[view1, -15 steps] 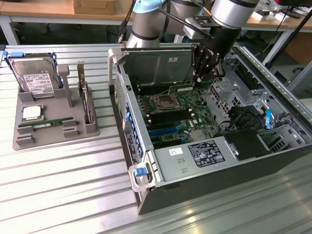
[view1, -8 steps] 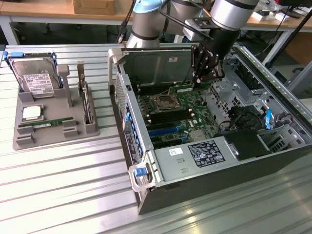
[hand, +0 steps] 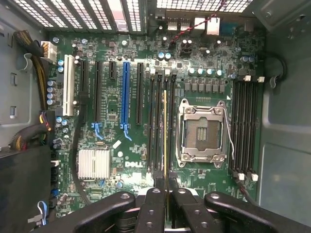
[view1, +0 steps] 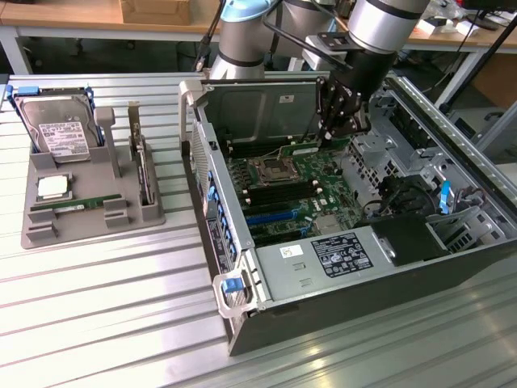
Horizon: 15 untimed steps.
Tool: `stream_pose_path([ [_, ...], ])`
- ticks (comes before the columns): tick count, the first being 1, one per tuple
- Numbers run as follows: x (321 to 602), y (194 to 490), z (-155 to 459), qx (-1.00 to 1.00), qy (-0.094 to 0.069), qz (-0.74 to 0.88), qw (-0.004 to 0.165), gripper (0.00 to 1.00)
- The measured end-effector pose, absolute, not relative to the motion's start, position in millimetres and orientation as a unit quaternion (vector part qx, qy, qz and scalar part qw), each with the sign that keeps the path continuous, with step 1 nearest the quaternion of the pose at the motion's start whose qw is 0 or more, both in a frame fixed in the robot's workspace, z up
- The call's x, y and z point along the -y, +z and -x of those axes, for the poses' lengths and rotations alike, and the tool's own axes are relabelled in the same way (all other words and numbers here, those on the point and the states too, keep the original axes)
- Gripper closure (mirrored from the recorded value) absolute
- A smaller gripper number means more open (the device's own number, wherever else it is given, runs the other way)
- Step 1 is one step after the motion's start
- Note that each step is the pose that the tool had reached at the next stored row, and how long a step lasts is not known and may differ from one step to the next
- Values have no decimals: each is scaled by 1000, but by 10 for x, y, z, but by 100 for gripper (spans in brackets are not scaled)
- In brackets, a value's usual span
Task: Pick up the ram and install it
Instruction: 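Insert the ram into the slot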
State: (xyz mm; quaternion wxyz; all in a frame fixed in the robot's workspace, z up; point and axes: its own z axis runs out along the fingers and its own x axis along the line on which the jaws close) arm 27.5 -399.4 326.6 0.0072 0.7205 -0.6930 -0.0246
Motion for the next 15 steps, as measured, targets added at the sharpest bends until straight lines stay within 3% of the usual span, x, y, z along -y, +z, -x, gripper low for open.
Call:
stream_pose_path([
  [15, 3994, 3193, -275, 693, -25, -721, 7, 88],
])
